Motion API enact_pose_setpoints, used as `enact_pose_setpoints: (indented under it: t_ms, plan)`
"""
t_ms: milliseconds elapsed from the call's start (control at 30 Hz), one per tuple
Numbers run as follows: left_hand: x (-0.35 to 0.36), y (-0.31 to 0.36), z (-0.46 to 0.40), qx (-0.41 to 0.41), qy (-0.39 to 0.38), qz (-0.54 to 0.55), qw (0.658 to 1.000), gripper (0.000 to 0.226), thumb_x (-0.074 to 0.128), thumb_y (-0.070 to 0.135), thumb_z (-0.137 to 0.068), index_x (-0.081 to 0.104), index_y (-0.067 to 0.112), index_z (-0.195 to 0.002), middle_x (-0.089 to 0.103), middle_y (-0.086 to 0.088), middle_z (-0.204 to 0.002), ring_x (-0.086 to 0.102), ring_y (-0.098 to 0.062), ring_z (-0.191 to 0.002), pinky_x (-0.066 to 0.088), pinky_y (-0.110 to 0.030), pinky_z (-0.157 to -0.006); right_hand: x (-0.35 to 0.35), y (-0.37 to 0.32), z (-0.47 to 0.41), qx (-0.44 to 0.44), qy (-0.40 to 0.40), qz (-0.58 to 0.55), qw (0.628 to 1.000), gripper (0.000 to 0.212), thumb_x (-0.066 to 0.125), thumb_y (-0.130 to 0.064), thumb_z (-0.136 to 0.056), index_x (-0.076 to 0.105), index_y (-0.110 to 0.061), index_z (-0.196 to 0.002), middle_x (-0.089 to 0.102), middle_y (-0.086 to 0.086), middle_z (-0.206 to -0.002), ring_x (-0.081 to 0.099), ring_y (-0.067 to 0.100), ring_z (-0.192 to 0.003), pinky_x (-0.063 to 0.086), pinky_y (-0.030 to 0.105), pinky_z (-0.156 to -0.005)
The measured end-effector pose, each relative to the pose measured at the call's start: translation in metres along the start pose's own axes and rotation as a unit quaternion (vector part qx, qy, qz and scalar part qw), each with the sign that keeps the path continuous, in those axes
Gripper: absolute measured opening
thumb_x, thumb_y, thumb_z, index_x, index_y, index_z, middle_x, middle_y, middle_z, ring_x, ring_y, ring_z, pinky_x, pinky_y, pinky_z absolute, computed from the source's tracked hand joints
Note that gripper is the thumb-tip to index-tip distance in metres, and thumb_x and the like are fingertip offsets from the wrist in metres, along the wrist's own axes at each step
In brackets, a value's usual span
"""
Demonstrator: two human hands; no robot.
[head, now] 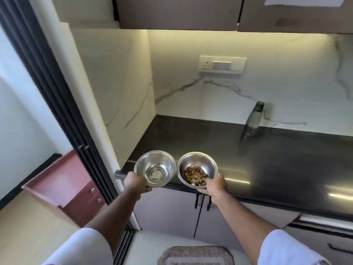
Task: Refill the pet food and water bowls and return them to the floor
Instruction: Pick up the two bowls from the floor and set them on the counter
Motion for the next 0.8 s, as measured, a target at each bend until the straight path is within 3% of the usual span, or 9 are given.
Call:
enact_pose_setpoints:
  t_ms: [67,200,367,667,800]
  plan:
    - [0.018,0.013,-0.007,0.0,-0.011,-0.034,0.999,0.023,0.046,0.007,-0.095,0.056,0.003,-0.115,0.076,-0.018,-0.089,0.077,-0.03,-0.059,0.053,-0.034,-0.041,-0.013,-0.002,-0.015,0.004,0.018,-0.018,1.0,0.035,0.056,0.006,-0.095,0.046,-0.008,-0.126,0.048,0.012,-0.128,0.068,0.042,-0.098,0.063,0.041,-0.055]
    - [0.051,0.032,-0.036,0.004,-0.026,-0.042,0.999,0.024,0.052,0.005,-0.095,0.058,0.003,-0.118,0.071,-0.016,-0.099,0.077,-0.032,-0.058,0.065,-0.046,-0.067,-0.026,-0.009,-0.043,0.014,0.042,-0.048,0.998,0.037,0.052,0.01,-0.094,0.047,-0.007,-0.127,0.051,0.016,-0.127,0.065,0.041,-0.106,0.063,0.042,-0.053]
    - [0.078,0.052,-0.076,0.008,-0.048,-0.028,0.998,0.036,0.058,-0.009,-0.091,0.059,-0.002,-0.126,0.065,-0.018,-0.105,0.074,-0.031,-0.075,0.066,-0.047,-0.066,-0.017,-0.018,-0.079,0.026,0.058,-0.072,0.995,0.038,0.053,0.011,-0.093,0.051,-0.008,-0.126,0.057,0.019,-0.126,0.068,0.038,-0.098,0.062,0.042,-0.053]
    - [0.109,0.082,-0.132,0.021,-0.058,-0.056,0.997,0.033,0.061,-0.006,-0.095,0.057,-0.003,-0.128,0.06,-0.012,-0.092,0.071,-0.028,-0.072,0.067,-0.048,-0.072,0.005,-0.02,-0.12,0.062,0.099,-0.103,0.988,0.034,0.055,0.004,-0.098,0.053,-0.013,-0.128,0.062,0.017,-0.121,0.072,0.037,-0.093,0.062,0.038,-0.052]
    - [0.114,0.087,-0.151,0.022,-0.057,-0.082,0.995,0.034,0.062,-0.003,-0.096,0.056,-0.002,-0.129,0.065,-0.016,-0.098,0.074,-0.028,-0.07,0.067,-0.046,-0.068,0.013,-0.023,-0.13,0.072,0.103,-0.108,0.986,0.034,0.056,0.003,-0.099,0.053,-0.012,-0.129,0.064,0.016,-0.119,0.074,0.036,-0.088,0.063,0.037,-0.053]
Point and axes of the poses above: each hand's wrist, its own z-axis away from the middle knuckle, its own x-axis out of the palm, y = z × x, the point moved 8 cm from there along -z, towards the middle knuckle
